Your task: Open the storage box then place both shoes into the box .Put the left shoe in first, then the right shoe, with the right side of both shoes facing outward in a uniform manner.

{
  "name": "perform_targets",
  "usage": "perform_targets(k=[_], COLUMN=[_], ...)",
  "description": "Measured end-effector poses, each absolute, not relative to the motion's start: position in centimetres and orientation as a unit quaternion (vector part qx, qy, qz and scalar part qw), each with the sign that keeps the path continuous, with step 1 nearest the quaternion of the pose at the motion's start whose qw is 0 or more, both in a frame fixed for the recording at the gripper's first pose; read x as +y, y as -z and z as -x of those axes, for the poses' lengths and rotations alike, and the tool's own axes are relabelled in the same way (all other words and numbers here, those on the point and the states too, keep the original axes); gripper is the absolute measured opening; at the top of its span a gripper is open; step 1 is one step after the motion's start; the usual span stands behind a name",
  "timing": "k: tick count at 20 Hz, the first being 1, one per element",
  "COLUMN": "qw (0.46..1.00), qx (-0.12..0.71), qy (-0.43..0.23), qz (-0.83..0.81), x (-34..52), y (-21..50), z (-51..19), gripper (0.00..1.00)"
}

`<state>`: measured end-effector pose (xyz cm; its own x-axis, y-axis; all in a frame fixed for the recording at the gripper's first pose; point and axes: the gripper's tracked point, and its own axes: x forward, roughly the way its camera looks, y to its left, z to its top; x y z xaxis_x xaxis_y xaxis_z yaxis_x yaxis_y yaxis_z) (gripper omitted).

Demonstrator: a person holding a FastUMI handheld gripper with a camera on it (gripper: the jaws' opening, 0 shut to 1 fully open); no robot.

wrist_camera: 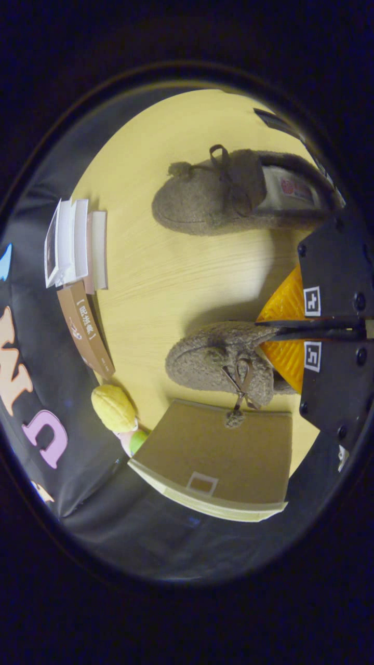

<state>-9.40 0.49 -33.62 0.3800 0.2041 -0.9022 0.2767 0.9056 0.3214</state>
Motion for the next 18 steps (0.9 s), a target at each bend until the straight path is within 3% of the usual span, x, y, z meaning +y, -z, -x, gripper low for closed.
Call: perform_targets(k=[6, 18], qw=[0.797, 0.833], qx=[0.541, 0.476], qy=[0.034, -0.022], qz=[-0.266, -0.279], x=[1.7, 9.5], y=[29.7, 18.9], z=[7.8, 1.9], gripper=[0.04, 0.04])
